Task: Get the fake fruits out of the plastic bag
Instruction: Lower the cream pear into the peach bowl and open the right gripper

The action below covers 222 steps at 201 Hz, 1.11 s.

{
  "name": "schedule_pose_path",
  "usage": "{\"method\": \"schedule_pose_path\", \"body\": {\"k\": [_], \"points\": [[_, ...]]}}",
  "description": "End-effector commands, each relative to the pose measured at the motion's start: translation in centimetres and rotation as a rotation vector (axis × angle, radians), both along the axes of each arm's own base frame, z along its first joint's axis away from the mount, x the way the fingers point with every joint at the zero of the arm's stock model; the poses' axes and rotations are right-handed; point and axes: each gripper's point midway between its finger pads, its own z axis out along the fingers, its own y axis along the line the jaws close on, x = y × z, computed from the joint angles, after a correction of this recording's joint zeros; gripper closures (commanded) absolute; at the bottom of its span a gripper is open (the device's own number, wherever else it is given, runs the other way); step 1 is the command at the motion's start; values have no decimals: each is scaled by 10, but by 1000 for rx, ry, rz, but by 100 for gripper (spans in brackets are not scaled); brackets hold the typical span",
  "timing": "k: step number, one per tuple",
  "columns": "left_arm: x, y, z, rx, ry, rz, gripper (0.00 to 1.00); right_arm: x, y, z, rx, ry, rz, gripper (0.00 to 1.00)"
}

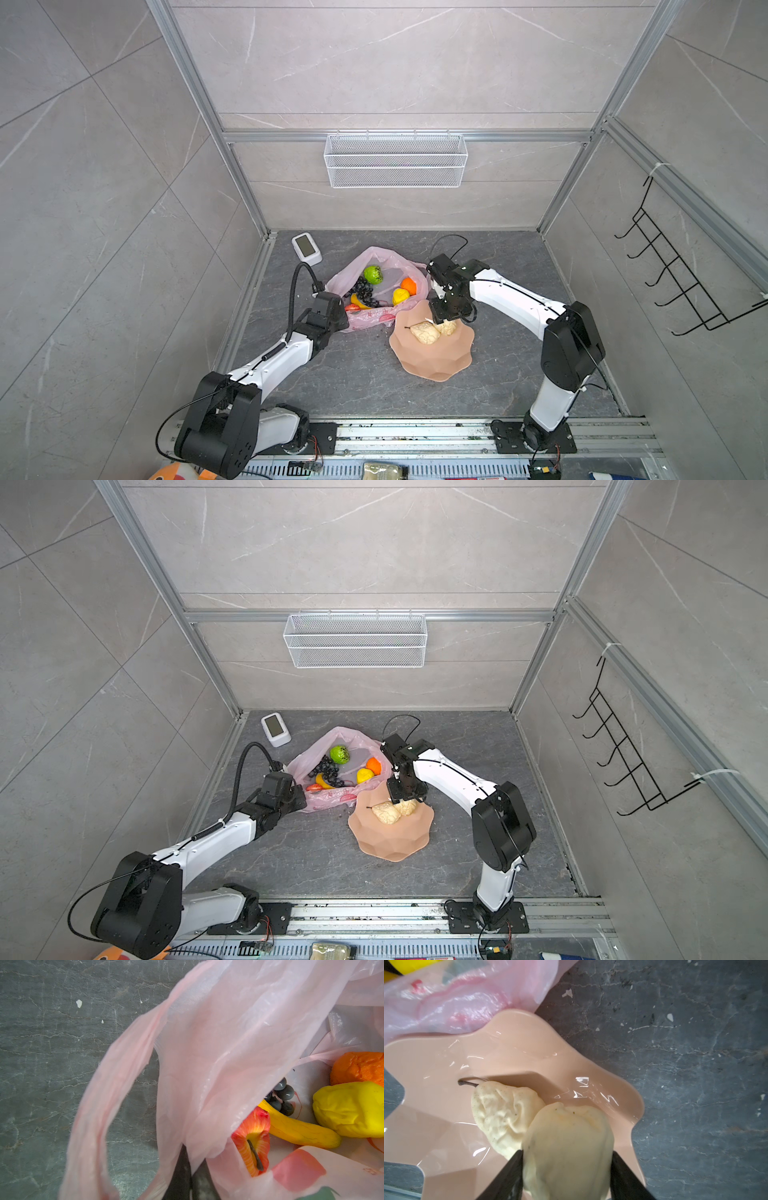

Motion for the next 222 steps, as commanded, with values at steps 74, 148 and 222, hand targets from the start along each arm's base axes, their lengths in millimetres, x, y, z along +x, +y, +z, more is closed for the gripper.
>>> {"method": "schedule_pose_path", "body": {"k": [74,148,222], "points": [[2,0,8,11,-33,-10,100,-19,18,-14,-47,71,96,39],[2,0,8,11,-33,-9,100,-18,18,-23,-96,100,138,37],[2,0,8,13,-33,-11,100,-19,19,-22,-116,83,168,27]]}}
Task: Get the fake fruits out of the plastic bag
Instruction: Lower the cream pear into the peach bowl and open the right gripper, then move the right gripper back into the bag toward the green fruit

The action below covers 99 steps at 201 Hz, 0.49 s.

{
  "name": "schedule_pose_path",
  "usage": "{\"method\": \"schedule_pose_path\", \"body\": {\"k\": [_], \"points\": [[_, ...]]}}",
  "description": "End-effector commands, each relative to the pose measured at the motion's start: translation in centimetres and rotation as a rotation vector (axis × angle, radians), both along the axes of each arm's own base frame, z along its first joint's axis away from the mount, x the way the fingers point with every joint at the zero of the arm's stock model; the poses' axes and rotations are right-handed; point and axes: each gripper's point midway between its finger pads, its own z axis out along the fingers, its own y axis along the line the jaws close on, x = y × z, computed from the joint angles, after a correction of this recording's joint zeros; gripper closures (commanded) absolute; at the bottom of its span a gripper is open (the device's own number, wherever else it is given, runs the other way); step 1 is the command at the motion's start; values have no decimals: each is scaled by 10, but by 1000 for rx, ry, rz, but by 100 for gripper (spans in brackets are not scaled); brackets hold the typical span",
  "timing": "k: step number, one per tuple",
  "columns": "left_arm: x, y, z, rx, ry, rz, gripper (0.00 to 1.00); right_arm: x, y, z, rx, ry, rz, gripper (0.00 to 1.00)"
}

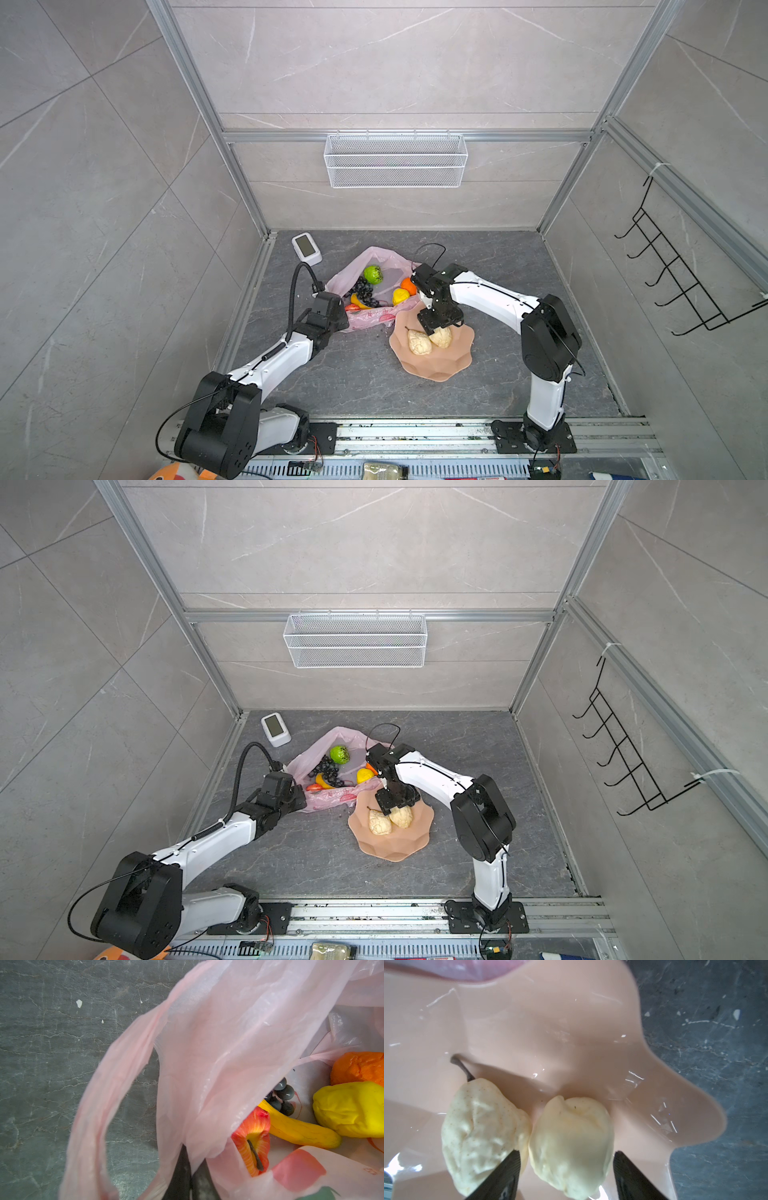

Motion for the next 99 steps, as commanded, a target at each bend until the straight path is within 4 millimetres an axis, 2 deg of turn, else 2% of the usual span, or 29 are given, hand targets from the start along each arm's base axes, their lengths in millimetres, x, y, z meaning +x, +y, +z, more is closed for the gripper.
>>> {"method": "schedule_pose_path", "body": {"k": [1,29,63,86,99], "points": [[2,0,8,12,-33,-11,100,-1,-3,2,-30,1,21,27],[2,1,9,12,-36,-9,100,1,-2,9,-26,-24,19,26],[2,-1,9,8,-35,-16,100,7,-3,30,-11,-82,3,27],[2,1,10,15,-39,-12,100,13,2,53,17,-155,-15,28],[2,3,11,21,-41,-6,100,18,11,70,61,-212,-24,29]]}}
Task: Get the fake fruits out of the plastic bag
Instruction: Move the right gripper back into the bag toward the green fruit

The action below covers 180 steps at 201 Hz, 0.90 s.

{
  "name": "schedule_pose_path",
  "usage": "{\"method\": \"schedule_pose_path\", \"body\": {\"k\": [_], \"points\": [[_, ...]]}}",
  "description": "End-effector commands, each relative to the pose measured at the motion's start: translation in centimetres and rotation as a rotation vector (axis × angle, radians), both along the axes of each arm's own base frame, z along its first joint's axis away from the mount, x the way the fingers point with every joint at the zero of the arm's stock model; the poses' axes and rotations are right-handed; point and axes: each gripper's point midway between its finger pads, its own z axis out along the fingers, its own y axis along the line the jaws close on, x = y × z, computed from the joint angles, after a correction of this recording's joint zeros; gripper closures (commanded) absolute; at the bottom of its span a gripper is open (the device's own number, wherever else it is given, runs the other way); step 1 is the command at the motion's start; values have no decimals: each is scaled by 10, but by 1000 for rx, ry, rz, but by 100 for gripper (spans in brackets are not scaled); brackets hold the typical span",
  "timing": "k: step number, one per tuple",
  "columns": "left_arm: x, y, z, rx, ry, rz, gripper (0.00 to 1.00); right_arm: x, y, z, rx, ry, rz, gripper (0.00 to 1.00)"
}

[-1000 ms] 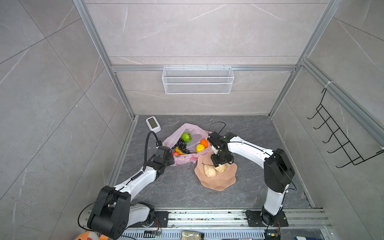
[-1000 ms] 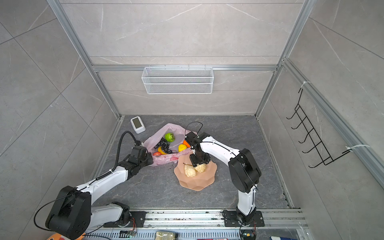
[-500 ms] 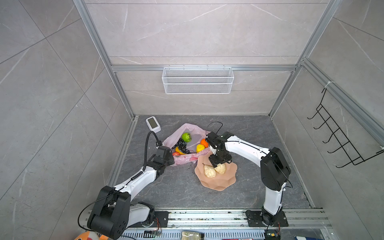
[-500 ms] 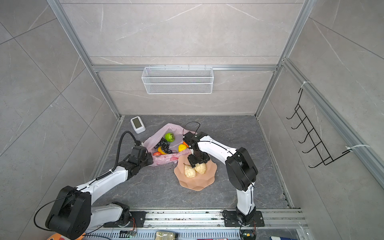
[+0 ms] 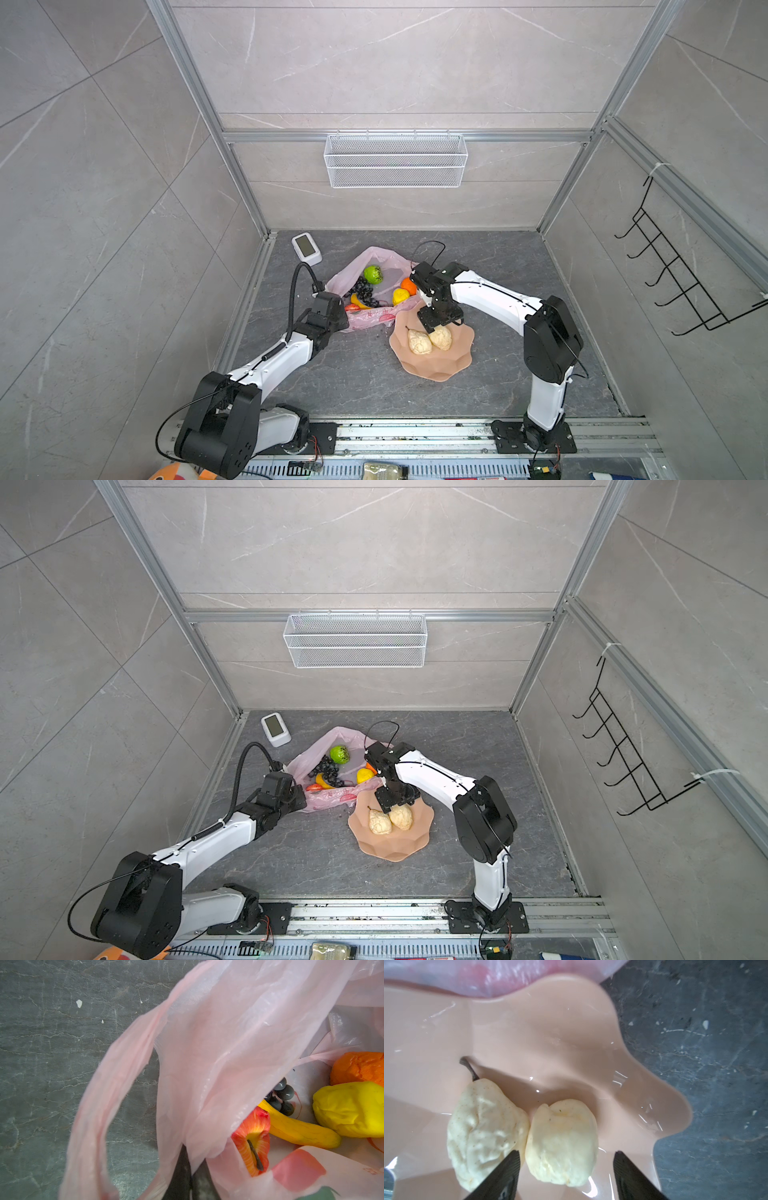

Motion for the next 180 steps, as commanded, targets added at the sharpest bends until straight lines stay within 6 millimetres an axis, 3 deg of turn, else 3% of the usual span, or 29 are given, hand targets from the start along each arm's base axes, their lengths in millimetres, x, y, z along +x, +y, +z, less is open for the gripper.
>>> {"method": "schedule_pose_path", "body": {"k": [1,28,51,80,101,146,180], "points": [[1,3,10,24,-38,-5,100,10,11,51,75,-143,-25,29],[-1,21,9,72,-28,79,100,28,43,82,203,-288,-51,30],[-4,34,3,56,-11,137,100,44,89,97,404,-360,-95,32],[-6,39,5,65,-21,156,100,64,146,101,581,-407,-169,32],[-6,35,5,51,-25,138,100,78,175,95,641,-420,-224,34],[-1,19,2,4,-11,74,100,113,192,62,606,-457,-357,38],[1,11,2,-14,-6,37,100,135,193,47,528,-508,-405,32]]}}
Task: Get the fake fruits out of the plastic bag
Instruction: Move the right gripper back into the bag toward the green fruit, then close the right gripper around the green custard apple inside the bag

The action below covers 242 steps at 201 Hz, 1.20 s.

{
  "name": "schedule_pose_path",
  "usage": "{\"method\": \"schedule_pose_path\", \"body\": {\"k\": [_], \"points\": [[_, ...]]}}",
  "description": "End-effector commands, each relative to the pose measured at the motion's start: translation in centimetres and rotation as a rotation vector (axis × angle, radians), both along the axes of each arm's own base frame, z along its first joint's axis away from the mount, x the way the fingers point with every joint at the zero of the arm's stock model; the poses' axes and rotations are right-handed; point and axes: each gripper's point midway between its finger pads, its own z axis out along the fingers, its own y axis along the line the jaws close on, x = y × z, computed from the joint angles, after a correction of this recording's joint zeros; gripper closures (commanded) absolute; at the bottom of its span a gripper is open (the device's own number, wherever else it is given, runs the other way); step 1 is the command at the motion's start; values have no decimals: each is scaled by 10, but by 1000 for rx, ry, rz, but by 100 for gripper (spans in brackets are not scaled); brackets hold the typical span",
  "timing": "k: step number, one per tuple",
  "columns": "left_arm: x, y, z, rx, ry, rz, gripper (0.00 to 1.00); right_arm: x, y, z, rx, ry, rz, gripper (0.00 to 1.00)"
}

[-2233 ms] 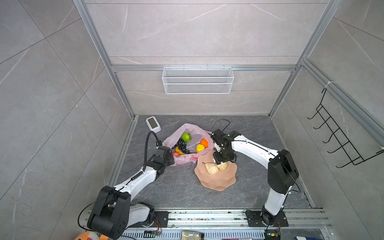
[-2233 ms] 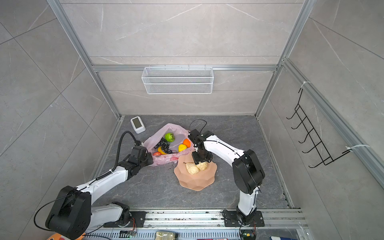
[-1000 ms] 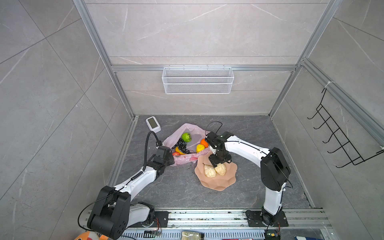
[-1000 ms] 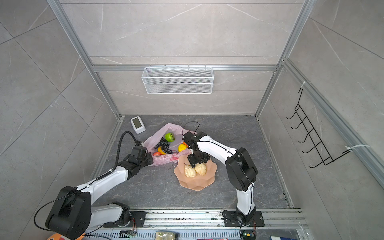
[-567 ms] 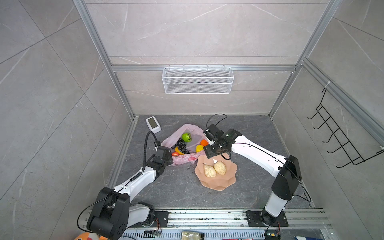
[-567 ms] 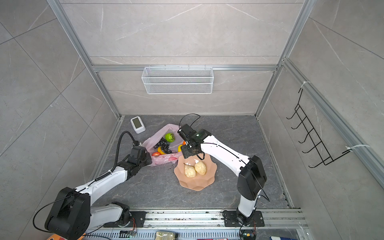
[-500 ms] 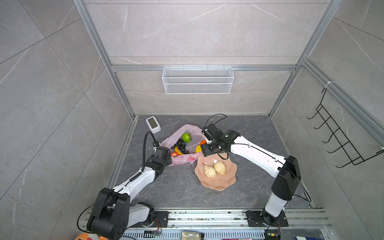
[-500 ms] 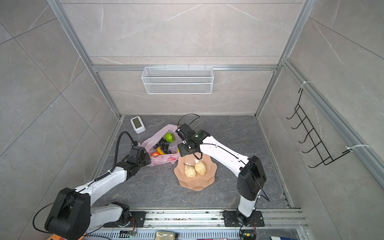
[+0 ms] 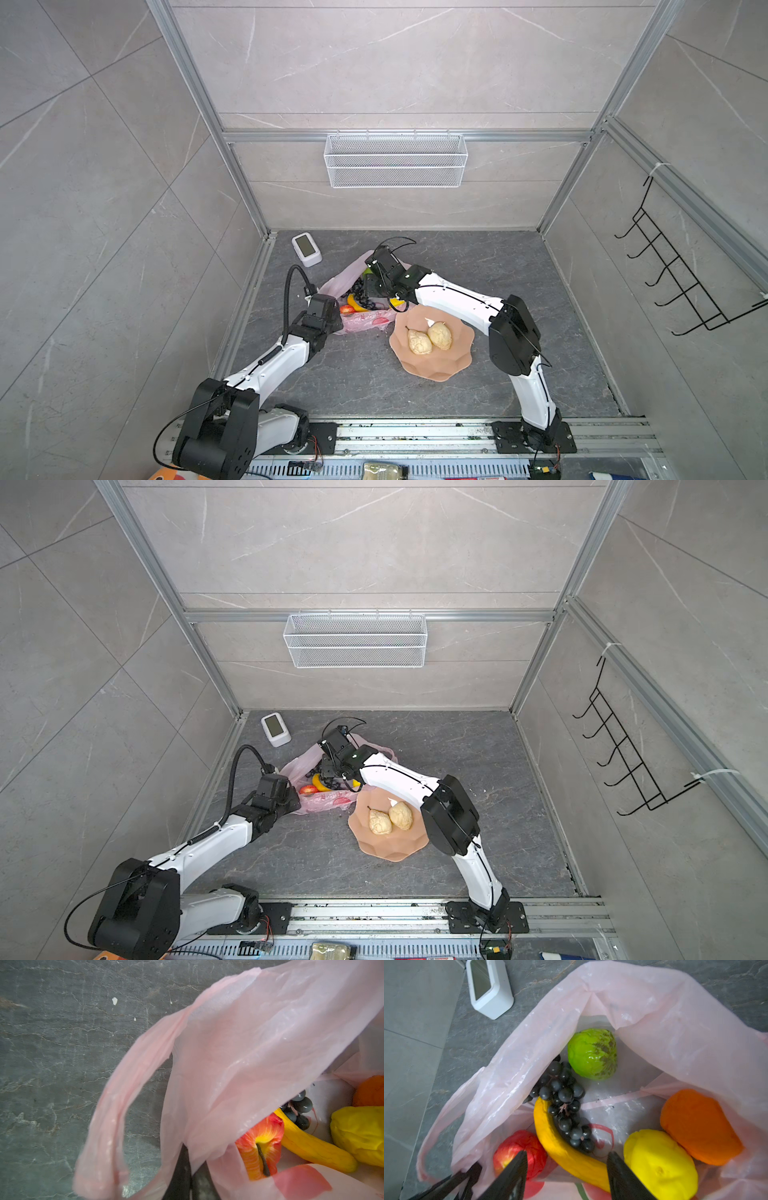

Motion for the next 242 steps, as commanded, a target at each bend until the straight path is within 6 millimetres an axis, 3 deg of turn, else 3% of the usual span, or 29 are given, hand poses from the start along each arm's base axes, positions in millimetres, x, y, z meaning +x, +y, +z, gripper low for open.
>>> {"method": "schedule_pose_path", "body": {"k": [1,74,94,97,106,159,202,207,242], "points": [[7,-11,7,-29,-24,-42,100,23,-1,5,-16,-48,-100,31],[6,-15,10,-47,-37,-60,100,62,-9,-29,-173,-40,-174,28],[7,-16,10,-52,-37,-65,100,65,-4,-31,-158,-32,-153,29],[7,-17,9,-53,-36,-66,100,65,-3,-44,-171,-18,-146,29],[7,-18,9,-55,-35,-70,100,65,2,-49,-164,-12,-130,29],[7,-19,11,-59,-39,-74,100,72,8,-63,-162,-5,-106,28],[7,-17,11,-50,-35,-70,100,63,7,-55,-145,-4,-71,29],[7,-17,11,-50,-34,-70,100,61,9,-41,-109,-18,-59,29],[8,-19,10,-53,-29,-72,100,50,3,-21,-47,-60,-31,24]]}}
